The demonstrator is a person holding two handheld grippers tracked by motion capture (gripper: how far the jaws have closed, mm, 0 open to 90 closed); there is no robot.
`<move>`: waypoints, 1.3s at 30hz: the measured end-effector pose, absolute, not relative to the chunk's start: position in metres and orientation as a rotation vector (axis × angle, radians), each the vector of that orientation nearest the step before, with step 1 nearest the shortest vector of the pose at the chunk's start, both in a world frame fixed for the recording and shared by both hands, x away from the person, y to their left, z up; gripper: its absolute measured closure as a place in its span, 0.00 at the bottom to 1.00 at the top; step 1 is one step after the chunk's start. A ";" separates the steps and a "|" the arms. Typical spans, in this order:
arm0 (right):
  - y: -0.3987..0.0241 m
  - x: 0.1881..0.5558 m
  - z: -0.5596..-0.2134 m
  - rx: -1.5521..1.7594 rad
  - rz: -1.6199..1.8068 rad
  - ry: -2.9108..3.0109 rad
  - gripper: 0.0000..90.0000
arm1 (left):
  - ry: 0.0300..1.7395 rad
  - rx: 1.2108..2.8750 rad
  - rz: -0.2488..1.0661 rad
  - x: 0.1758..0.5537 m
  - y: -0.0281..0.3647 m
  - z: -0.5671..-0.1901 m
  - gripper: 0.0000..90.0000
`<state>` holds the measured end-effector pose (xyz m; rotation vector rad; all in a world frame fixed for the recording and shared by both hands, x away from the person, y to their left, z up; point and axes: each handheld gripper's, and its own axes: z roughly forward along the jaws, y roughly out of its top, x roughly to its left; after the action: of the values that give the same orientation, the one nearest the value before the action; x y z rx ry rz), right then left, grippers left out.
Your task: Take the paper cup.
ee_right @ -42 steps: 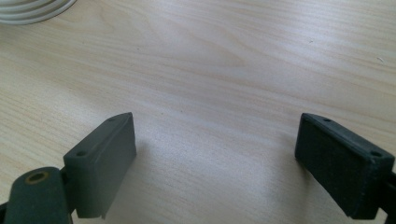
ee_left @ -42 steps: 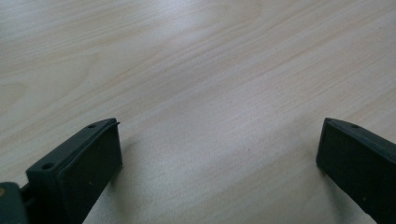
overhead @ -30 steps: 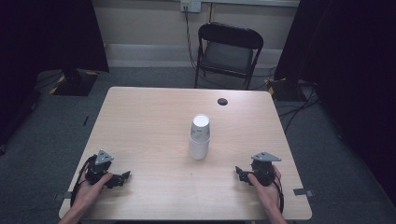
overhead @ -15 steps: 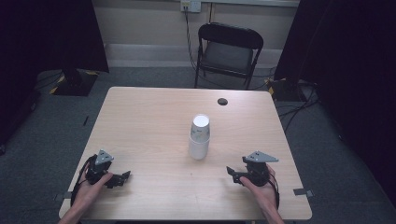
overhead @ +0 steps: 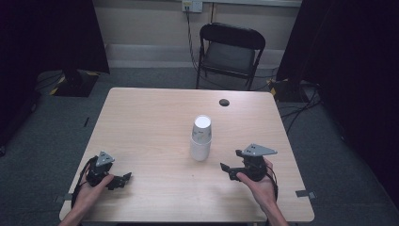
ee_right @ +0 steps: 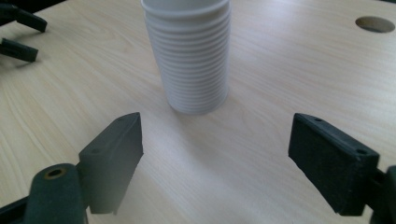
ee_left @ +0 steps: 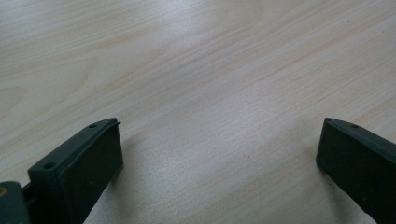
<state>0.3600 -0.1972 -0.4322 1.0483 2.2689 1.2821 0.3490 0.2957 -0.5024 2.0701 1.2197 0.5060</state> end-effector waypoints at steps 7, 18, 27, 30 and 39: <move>-0.186 0.369 -0.415 1.001 1.344 2.261 0.21 | 1.221 2.067 0.505 0.349 0.296 -0.502 0.00; -0.161 0.387 -0.391 0.923 1.374 2.265 0.18 | 1.220 2.068 0.506 0.349 0.296 -0.503 0.00; -0.141 0.403 -0.377 0.871 1.427 2.248 0.20 | 1.221 2.067 0.505 0.349 0.296 -0.503 0.00; -0.139 0.410 -0.374 0.879 1.451 2.235 0.22 | 1.221 2.067 0.505 0.349 0.296 -0.503 0.00; -0.126 0.429 -0.372 0.859 1.471 2.215 0.19 | 1.219 2.069 0.502 0.349 0.296 -0.503 0.00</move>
<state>0.4291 -0.1257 -0.3720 0.8593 2.2150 1.4711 0.3491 0.2957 -0.5025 2.0688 1.2186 0.5022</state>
